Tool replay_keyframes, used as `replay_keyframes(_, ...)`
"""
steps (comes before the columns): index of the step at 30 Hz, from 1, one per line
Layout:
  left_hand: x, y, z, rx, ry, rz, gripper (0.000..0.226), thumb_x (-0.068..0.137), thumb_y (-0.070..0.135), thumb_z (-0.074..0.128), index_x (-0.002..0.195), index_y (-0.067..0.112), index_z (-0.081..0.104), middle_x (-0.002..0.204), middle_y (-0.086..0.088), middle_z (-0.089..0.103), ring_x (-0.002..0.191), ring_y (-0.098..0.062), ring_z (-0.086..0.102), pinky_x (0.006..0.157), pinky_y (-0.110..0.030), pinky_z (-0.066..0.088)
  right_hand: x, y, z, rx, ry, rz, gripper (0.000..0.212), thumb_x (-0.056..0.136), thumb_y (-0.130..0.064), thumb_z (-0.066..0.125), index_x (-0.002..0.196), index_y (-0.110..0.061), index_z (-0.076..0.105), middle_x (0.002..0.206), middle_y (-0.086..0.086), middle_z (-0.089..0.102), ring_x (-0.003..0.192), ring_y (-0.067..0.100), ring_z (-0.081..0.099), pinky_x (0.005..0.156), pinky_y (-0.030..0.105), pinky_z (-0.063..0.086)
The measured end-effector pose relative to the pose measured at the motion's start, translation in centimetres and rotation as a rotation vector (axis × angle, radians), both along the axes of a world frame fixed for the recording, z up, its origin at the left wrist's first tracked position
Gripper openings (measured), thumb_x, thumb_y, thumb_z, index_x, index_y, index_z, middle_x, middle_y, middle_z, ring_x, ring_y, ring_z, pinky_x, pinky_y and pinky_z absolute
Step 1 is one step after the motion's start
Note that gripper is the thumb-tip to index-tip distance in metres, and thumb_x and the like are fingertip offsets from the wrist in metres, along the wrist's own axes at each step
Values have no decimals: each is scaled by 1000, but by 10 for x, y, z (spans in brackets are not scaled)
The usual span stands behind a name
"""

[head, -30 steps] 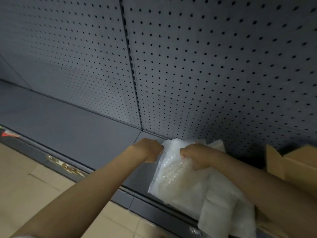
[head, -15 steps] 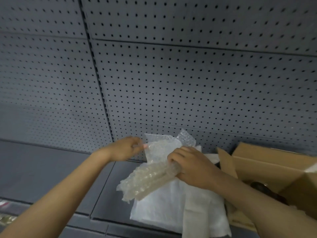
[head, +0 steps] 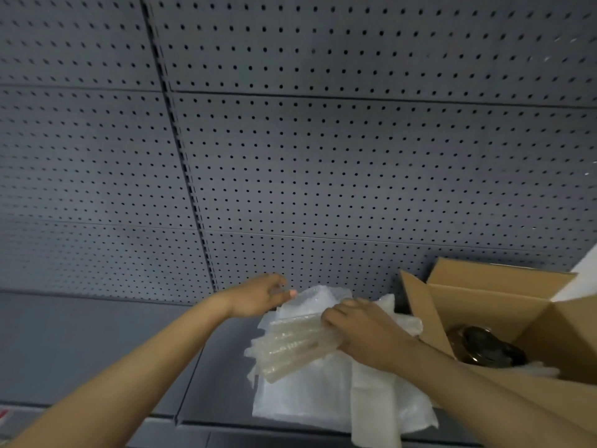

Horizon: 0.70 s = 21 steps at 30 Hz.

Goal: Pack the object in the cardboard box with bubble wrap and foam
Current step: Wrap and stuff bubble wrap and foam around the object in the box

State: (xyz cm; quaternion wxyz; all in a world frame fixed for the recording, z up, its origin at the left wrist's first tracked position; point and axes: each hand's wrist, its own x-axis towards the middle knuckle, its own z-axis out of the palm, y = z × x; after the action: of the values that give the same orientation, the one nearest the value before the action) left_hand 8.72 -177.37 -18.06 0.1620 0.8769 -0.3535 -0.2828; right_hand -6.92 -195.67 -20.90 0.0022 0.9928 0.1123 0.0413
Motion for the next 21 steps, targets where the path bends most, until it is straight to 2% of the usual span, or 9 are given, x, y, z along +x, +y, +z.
replay_keyframes(2,1,3,6,-21,47,-18,60,88,67,37,130,25,48,132,3,56,120,-17,55,105,-35,42,-5,3,9,17,-136,70,33,70,-21,70,101,-23,57,96,-8,66,89,15,60,84,26,45)
replay_keyframes(4,3,4,11,-39,78,-28,60,89,67,35,131,27,48,134,8,53,121,-13,52,106,-32,40,-12,8,22,66,-260,136,35,69,-21,72,100,-24,55,95,-10,67,88,12,60,85,21,39)
replay_keyframes(7,0,3,23,-63,138,-51,66,87,73,30,135,30,46,139,11,49,124,-8,48,110,-30,33,-19,10,42,52,-433,204,37,74,-19,72,105,-22,53,101,-6,69,93,13,58,86,25,41)
replay_keyframes(9,-5,-2,32,-105,232,-74,74,83,79,29,140,34,43,146,17,42,133,-5,40,118,-33,25,-23,5,53,-10,-481,215,40,74,-18,74,108,-21,52,103,-5,69,94,15,60,86,27,42)
replay_keyframes(12,-23,-18,52,-171,243,-127,71,85,75,28,146,37,34,143,28,29,137,1,27,120,-30,14,-31,-8,68,-29,-514,178,48,69,-14,79,109,-20,53,107,-4,70,101,15,55,90,26,40)
replay_keyframes(15,-40,-41,75,-246,229,-221,61,92,66,28,143,35,38,141,24,38,131,1,36,113,-22,23,-45,-25,85,-9,-569,100,51,64,-3,78,107,-19,57,114,-1,68,108,17,52,92,30,42)
replay_keyframes(17,-53,-55,93,-299,258,-287,51,97,58,26,140,36,43,139,24,44,128,3,43,109,-18,31,-59,-35,96,4,-598,31,45,66,1,75,104,-16,59,118,4,64,109,22,52,90,33,46)
replay_keyframes(19,-66,-72,106,-311,250,-388,51,96,60,28,141,40,41,141,25,44,129,5,43,109,-19,33,-77,-45,107,0,-600,-73,36,69,-6,76,100,-13,59,125,11,55,112,25,48,87,28,43)
replay_keyframes(21,-83,-90,117,-285,231,-488,50,95,56,34,144,42,34,141,31,38,125,12,40,101,-5,33,-95,-59,115,9,-594,-178,37,68,-13,79,98,-13,57,131,12,46,116,24,44,87,25,40)
